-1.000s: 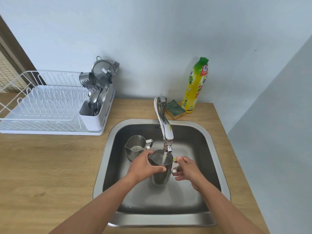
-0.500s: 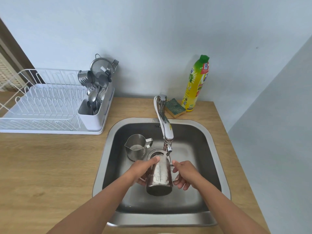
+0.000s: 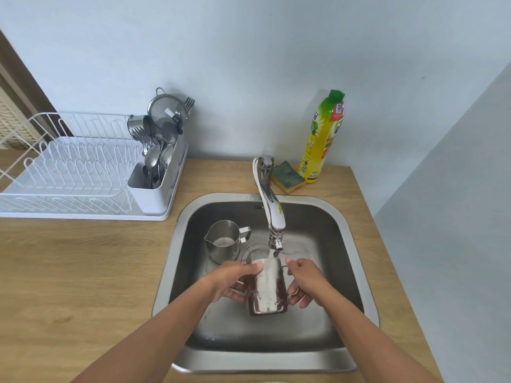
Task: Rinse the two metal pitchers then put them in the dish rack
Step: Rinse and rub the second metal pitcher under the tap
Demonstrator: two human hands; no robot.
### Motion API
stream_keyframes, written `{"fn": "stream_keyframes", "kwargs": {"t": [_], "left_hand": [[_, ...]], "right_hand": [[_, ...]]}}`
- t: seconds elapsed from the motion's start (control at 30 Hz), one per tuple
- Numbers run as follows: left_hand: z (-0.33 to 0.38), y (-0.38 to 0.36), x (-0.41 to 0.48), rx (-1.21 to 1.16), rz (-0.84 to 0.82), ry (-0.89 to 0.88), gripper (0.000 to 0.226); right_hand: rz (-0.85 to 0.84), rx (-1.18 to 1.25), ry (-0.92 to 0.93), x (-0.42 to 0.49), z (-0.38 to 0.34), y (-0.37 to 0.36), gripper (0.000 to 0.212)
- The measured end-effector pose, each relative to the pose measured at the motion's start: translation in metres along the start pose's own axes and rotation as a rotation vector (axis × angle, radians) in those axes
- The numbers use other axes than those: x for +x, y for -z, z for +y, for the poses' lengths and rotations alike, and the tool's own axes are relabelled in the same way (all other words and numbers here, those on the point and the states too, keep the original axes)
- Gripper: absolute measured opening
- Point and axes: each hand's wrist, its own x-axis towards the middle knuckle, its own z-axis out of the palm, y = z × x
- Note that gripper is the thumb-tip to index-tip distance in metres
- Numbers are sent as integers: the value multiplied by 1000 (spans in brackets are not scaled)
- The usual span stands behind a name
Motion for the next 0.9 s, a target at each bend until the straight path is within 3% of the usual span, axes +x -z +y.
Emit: {"fn": "stream_keyframes", "kwargs": {"t": [0.1, 0.27, 0.4, 0.6, 0.73, 0.9], "left_hand": [[-6, -2, 5, -63, -62, -47, 44], [-8, -13, 6, -62, -129, -109, 58], [-9, -26, 12, 7, -137, -153, 85], [1, -39, 14, 178, 35, -359, 88], [11, -39, 6, 376, 189, -511, 77], [22, -31, -10, 640, 337, -680, 84]], "right_hand": [[31, -16, 41, -4, 1, 5, 38], [112, -70, 105, -12, 2, 18, 30], [195, -86, 146, -20, 4, 28, 25], [226, 102, 267, -23, 10, 38, 9], [194, 281, 331, -15, 19, 34, 10], [69, 605, 285, -1, 23, 17, 15]]}}
